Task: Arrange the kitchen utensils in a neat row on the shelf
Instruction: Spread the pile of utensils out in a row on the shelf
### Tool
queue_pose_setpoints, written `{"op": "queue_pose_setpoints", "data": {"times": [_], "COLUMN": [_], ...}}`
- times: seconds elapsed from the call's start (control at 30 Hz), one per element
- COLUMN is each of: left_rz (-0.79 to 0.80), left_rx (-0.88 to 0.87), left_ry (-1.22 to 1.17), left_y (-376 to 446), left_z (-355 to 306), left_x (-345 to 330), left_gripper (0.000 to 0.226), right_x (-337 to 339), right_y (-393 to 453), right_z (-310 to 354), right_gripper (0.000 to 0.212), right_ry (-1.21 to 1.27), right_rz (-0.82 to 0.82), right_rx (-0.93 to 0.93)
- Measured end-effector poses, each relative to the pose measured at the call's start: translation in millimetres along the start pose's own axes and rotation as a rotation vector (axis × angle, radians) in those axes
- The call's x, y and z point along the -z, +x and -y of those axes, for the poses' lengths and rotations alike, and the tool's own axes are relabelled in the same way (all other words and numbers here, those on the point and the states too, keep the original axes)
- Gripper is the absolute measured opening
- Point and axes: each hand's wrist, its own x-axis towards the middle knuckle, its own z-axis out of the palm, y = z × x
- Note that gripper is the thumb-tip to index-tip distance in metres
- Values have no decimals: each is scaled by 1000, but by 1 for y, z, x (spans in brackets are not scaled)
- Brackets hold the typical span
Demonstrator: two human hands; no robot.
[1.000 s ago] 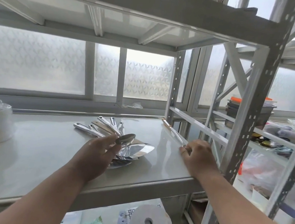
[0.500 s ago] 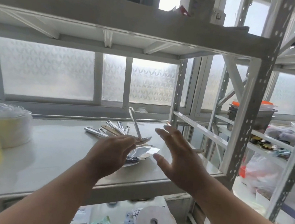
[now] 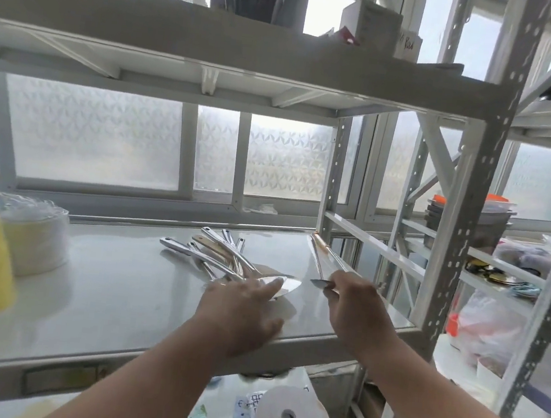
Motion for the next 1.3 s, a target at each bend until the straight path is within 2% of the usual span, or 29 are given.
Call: {"op": "queue_pose_setpoints", "data": {"times": [0.13, 0.27, 0.4, 0.5, 0.6, 0.77, 0.9, 1.3], "left_rz": [-32, 21, 6, -31, -141, -241, -261, -250], "left_rx": [66, 138, 164, 167, 191, 221, 238, 248], "left_ry": [24, 51, 82, 66, 6, -36, -61, -83], "left_y": [11, 10, 4, -5, -19, -28, -26, -19], "left_z": [8, 35, 58, 74, 83, 76, 78, 86], "left_x": [-4, -4, -1, -2, -2, -2, -1, -11], "left_gripper": [51, 61, 62, 60, 55, 52, 52, 63], "right_x": [-14, -19, -24, -34, -42, -48, -51, -59], "right_y": [-6, -6, -6, 0, 9, 31, 42, 42], "right_z": [-5, -6, 5, 9, 12, 23, 29, 25], "right_gripper": [4, 12, 13, 19, 35, 41, 42, 41], "right_ry": [67, 5, -103, -136, -98, -118, -166, -179], "right_rz": [60, 74, 54, 61, 98, 182, 197, 103], "right_rx": [-83, -97, -21, -55, -94, -144, -195, -251]}}
